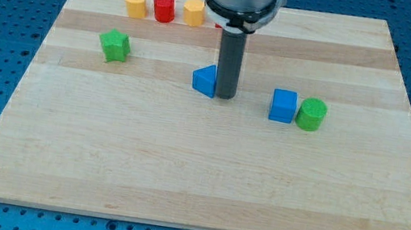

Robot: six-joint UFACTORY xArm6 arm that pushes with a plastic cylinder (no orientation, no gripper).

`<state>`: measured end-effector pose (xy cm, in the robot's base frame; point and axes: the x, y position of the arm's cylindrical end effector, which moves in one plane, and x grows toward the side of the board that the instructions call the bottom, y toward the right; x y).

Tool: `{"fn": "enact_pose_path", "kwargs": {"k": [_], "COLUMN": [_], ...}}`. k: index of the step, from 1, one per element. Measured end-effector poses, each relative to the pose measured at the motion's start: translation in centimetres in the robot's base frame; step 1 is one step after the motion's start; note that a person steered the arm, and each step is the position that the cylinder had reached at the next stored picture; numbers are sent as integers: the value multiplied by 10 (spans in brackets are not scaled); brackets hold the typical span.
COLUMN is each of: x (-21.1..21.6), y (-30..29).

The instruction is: Move blue triangle to the right of the green star

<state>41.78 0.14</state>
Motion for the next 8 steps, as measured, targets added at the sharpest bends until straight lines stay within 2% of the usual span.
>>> {"fn": "enact_pose_path", "kwargs": {"k": [2, 5, 6, 7, 8], "x": [-2, -38, -42, -44, -56], "y": [-46, -89, -92, -59, -59]}}
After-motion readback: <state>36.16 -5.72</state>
